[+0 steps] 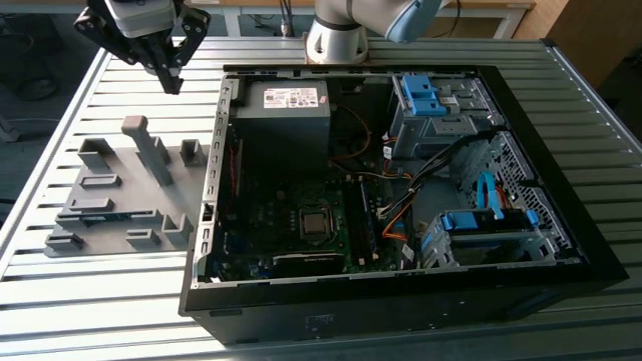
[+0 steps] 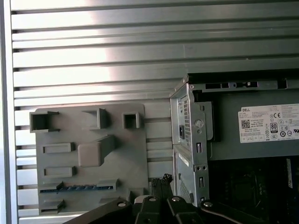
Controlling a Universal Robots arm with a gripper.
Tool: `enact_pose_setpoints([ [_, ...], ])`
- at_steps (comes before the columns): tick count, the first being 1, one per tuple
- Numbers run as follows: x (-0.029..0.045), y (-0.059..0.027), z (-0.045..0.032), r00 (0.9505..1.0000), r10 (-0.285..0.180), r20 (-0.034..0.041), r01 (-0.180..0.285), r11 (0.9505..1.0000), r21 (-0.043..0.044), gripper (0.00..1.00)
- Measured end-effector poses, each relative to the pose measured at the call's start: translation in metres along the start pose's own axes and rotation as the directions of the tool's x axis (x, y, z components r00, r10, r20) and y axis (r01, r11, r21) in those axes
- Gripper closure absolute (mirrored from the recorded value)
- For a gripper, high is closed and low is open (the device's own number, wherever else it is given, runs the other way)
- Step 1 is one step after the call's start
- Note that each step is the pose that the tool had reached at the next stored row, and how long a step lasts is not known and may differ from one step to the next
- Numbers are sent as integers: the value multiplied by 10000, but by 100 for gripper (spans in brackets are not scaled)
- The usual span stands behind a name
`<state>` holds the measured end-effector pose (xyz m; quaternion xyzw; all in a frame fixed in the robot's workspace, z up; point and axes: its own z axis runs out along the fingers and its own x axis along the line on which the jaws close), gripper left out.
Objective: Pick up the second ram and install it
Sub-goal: 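Reach for the second ram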
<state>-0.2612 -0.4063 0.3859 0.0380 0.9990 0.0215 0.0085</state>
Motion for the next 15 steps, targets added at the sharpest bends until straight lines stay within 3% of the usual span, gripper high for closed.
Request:
enact_pose_setpoints([
  [15, 60, -5, 1, 10000, 0, 1, 0, 10000, -1, 89],
])
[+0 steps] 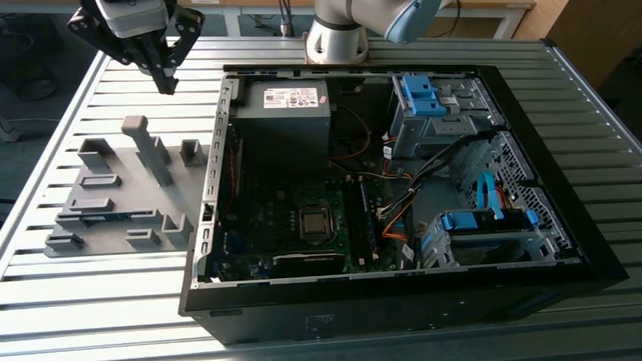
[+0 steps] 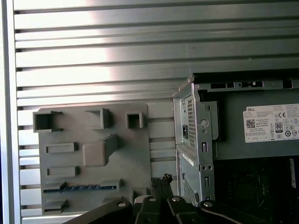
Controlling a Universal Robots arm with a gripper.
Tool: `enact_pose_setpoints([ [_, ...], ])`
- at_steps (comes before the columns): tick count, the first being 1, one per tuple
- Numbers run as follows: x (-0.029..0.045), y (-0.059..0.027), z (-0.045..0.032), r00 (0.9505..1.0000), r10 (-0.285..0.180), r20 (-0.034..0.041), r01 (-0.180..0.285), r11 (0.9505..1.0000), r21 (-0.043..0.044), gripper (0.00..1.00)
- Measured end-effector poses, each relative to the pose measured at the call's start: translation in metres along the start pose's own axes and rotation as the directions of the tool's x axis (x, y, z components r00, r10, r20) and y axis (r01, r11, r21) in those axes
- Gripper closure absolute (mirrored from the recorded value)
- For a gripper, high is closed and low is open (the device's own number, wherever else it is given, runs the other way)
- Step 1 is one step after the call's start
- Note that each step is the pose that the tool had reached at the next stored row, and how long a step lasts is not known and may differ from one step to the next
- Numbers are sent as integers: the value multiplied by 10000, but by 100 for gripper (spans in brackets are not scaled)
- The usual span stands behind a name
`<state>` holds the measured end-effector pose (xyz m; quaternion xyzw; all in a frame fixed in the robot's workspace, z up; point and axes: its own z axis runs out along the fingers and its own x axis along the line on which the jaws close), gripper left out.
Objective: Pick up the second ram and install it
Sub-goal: 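Reach for the second ram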
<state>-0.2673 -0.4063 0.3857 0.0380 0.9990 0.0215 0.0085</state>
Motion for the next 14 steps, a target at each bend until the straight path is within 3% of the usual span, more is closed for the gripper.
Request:
enact_pose_setpoints([
  [6, 27, -2, -1, 10000, -1, -1, 1, 10000, 1, 89],
  [14, 118, -9, -2, 10000, 0, 0, 0, 10000, -1, 89],
])
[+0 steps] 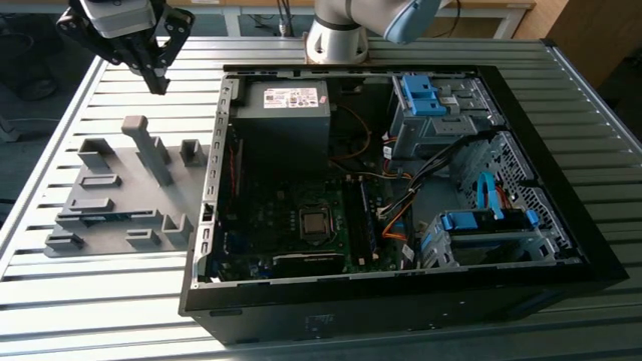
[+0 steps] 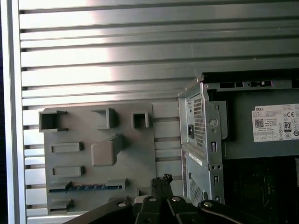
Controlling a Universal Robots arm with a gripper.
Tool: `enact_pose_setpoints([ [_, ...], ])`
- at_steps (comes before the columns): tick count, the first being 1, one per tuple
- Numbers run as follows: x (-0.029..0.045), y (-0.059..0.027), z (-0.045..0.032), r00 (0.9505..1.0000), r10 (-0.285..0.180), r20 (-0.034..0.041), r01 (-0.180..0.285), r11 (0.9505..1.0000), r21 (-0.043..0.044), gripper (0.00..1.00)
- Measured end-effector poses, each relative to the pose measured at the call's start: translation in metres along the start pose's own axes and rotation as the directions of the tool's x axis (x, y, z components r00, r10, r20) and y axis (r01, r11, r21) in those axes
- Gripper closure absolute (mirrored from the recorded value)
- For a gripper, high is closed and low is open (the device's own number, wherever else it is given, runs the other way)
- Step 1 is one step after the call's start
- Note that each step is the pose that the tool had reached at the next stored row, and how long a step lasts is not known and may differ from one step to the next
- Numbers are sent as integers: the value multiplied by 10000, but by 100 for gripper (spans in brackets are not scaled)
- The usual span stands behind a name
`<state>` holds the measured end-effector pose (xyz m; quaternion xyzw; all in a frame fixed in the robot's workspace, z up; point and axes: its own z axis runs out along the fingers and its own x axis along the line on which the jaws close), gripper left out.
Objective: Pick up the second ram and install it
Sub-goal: 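Reach for the second ram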
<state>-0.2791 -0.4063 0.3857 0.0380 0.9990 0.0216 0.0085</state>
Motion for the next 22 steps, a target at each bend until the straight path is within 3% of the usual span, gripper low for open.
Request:
enact_pose_setpoints([
  [7, 92, -7, -2, 10000, 0, 0, 0, 10000, 1, 89],
  [22, 189, -14, -3, 10000, 0, 0, 0, 10000, 0, 89],
])
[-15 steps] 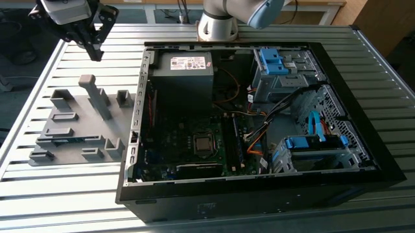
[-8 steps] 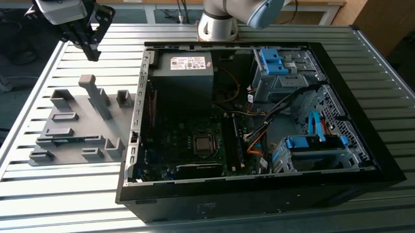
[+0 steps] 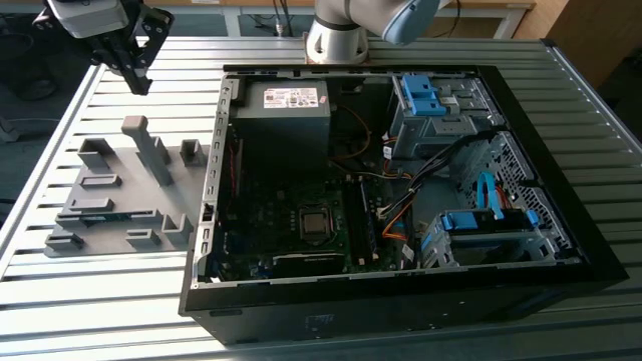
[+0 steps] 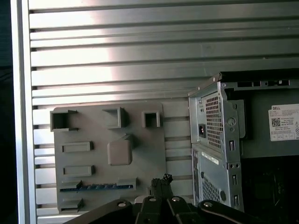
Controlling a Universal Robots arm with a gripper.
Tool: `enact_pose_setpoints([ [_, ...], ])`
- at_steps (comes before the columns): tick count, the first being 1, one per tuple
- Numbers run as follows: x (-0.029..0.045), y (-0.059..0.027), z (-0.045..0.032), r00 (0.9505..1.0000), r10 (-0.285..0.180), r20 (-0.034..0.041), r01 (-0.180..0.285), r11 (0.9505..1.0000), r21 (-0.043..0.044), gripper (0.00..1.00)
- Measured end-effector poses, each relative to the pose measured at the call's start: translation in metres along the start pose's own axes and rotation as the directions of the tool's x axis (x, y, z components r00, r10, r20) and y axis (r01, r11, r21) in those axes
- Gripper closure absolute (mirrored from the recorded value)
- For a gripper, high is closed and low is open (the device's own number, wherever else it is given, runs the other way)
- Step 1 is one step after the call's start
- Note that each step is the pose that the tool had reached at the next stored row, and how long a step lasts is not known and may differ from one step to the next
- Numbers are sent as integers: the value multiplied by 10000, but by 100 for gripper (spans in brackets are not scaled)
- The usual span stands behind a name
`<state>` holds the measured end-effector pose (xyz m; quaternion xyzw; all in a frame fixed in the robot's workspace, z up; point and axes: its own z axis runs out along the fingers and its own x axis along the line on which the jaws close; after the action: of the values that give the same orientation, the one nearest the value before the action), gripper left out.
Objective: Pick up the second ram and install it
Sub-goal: 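Reach for the second ram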
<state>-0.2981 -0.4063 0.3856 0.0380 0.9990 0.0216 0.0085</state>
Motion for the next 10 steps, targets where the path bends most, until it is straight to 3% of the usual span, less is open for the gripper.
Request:
enact_pose_setpoints([
  [10, 57, -4, -1, 10000, 0, 0, 0, 10000, 1, 89],
])
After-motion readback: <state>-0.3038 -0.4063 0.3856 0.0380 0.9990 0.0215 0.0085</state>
